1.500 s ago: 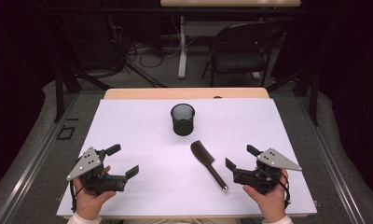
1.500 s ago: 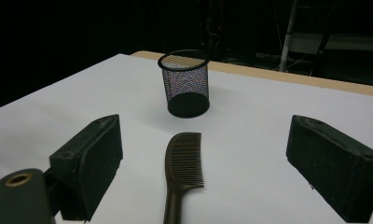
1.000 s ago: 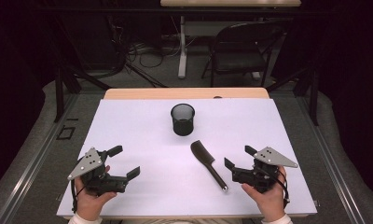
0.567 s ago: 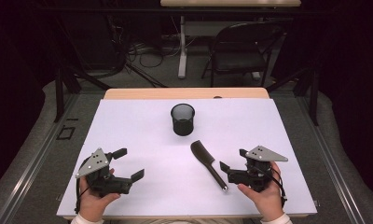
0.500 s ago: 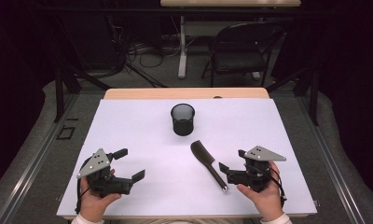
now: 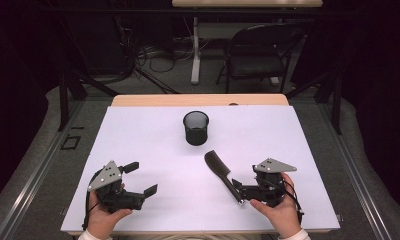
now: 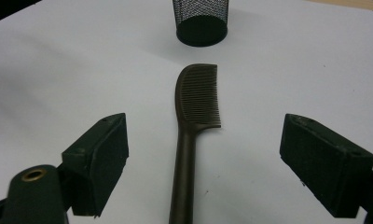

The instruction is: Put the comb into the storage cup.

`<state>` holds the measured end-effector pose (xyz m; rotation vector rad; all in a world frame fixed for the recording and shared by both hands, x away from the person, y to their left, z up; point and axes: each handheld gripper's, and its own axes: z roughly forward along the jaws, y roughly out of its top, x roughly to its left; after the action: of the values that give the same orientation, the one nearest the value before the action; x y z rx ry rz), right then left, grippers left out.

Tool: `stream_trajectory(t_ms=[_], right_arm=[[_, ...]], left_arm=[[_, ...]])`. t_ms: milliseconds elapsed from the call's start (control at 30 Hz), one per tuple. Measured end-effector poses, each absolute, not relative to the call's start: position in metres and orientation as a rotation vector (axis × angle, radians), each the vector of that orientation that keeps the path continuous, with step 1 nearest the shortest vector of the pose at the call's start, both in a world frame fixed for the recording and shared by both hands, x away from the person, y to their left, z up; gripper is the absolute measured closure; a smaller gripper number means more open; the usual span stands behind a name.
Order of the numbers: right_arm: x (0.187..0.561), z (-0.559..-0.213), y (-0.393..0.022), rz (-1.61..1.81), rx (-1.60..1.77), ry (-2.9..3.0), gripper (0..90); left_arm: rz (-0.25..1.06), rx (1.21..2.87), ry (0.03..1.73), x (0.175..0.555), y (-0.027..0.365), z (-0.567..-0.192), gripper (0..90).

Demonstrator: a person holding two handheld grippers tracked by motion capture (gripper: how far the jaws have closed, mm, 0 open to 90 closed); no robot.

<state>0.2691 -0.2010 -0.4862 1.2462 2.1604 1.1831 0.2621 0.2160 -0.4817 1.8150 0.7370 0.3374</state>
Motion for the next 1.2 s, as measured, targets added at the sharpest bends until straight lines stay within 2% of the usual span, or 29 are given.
stream_trajectory(t_ms=[500,1200], right_arm=[[0.279,-0.486,-0.198,1.121,1.301,2.231,16.1],[0.308,-0.49,-0.169,0.839,1.297,2.521,16.2]], left_arm=[[0.345,1.821,0.762,0.263,0.215,-0.485,1.6],[0.346,1.83,0.764,0.262,0.215,-0.485,1.6]])
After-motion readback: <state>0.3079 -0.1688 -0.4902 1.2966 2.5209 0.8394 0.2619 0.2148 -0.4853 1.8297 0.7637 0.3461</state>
